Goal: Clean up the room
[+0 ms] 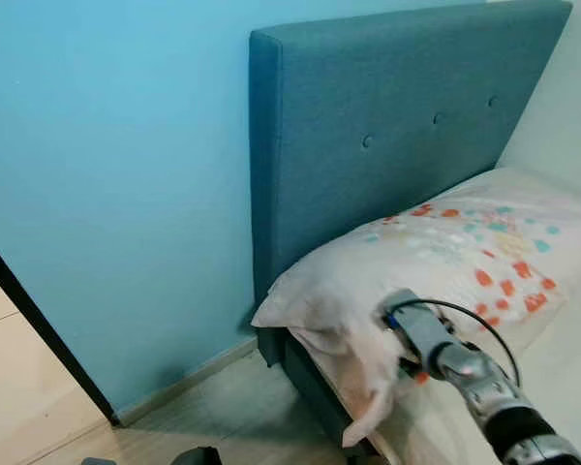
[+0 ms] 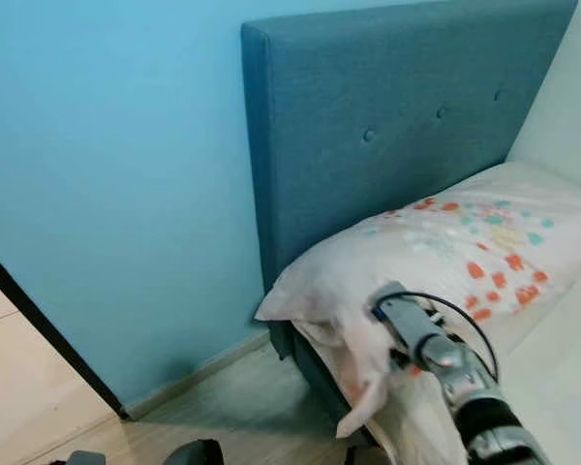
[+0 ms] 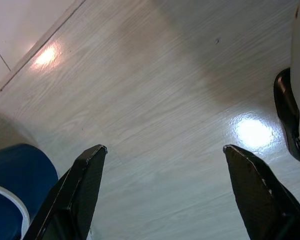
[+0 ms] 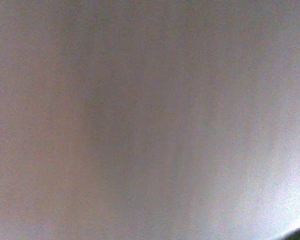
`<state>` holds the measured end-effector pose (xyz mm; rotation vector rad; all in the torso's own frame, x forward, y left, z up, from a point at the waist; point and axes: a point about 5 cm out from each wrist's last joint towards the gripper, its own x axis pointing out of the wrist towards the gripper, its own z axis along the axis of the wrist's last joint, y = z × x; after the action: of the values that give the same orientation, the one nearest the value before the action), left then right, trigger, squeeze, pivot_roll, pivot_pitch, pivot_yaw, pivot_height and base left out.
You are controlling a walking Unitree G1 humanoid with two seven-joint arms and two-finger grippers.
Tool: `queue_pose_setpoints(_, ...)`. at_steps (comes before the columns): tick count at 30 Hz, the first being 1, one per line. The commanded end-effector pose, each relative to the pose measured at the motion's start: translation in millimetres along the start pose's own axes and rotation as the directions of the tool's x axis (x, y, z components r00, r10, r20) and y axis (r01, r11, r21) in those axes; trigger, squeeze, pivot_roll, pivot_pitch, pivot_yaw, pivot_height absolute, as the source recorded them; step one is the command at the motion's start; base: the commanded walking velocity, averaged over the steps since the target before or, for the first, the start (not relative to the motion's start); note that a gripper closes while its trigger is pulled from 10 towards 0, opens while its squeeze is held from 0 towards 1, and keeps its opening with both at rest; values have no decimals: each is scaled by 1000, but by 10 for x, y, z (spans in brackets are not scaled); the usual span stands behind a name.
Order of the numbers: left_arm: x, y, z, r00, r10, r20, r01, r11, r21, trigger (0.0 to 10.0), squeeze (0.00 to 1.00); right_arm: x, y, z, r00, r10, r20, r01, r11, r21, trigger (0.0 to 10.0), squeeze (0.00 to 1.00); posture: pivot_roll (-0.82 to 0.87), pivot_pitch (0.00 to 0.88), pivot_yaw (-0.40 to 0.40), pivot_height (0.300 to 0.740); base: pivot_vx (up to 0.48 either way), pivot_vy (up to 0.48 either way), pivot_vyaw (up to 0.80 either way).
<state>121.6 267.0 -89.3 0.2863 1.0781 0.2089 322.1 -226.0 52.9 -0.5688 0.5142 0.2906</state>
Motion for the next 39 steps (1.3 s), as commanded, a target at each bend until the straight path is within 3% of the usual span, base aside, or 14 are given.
queue_pose_setpoints(1, -8, 29, -43, 1000, 5, -11, -5, 1000, 9, 10000, 0, 24, 7, 77, 999, -4, 45, 3, 1000, 25, 10000, 0, 116, 74, -37, 575, 0, 0, 0)
queue_pose_setpoints(4, -9, 20, -45, 1000, 3, -8, -3, 1000, 5, 10000, 0, 61, 30, 145, 996, -20, 82, 15, 998, 61, 10000, 0, 119, 73, -39, 575, 0, 0, 0)
queue_pose_setpoints(8, -9, 14, -43, 1000, 1, -7, -1, 1000, 4, 10000, 0, 58, 26, 86, 998, -25, 52, 23, 999, 38, 10000, 0, 116, 71, -40, 575, 0, 0, 0)
queue_pose_setpoints(13, -8, 6, -35, 1000, -3, -4, 3, 1000, 2, 10000, 0, -6, -137, -65, 993, -118, 11, 117, 991, 59, 10000, 0, 107, 66, -37, 575, 0, 0, 0)
queue_pose_setpoints(14, -4, -15, -16, 1000, -12, 0, 12, 1000, 0, 10000, 0, -62, -254, -201, 982, -183, -44, 186, 980, 65, 10000, 0, 100, 63, -35, 575, 0, 0, 0)
queue_pose_setpoints(16, 0, -42, 5, 1000, -23, 4, 23, 1000, -5, 10000, 0, -109, -296, -340, 975, -197, -106, 205, 976, 76, 10000, 0, 94, 55, -35, 575, 0, 0, 0)
queue_pose_setpoints(18, 0, -42, 5, 1000, -23, 4, 23, 1000, -5, 10000, 0, -109, -296, -340, 975, -197, -106, 205, 976, 76, 10000, 0, 94, 55, -35, 575, 0, 0, 0)
queue_pose_setpoints(19, 4, -79, 34, 999, -36, 11, 36, 999, -14, 10000, 0, -169, -260, -554, 968, -148, -203, 176, 977, 124, 10000, 0, 82, 42, -36, 575, 0, 0, 0)
queue_pose_setpoints(24, 7, -112, 61, 999, -46, 16, 47, 999, -21, 10000, 0, -236, -200, -745, 956, -85, -280, 145, 969, 201, 10000, 0, 73, 34, -36, 575, 0, 0, 0)
queue_pose_setpoints(30, 22, -138, 139, 998, -60, 24, 60, 998, -18, 10000, 0, -403, -63, -1034, 917, 126, -378, 10, 941, 337, 10000, 0, 53, 10, -37, 575, 0, 0, 0)
queue_pose_setpoints(34, 29, -142, 178, 998, -63, 28, 63, 998, -19, 10000, 0, -520, -108, -1130, 891, 178, -417, -12, 928, 372, 10000, 0, 49, 3, -39, 575, 0, 0, 0)
queue_pose_setpoints(37, 35, -156, 213, 997, -70, 28, 71, 997, -18, 10000, 0, -744, -368, -1233, 865, 131, -485, 49, 939, 341, 10000, 0, 36, 0, -45, 575, 0, 0, 0)
queue_pose_setpoints(39, 36, -160, 215, 997, -72, 26, 72, 997, -18, 10000, 0, -776, -428, -1238, 861, 105, -497, 79, 938, 337, 10000, 0, 35, 0, -46, 575, 0, 0, 0)
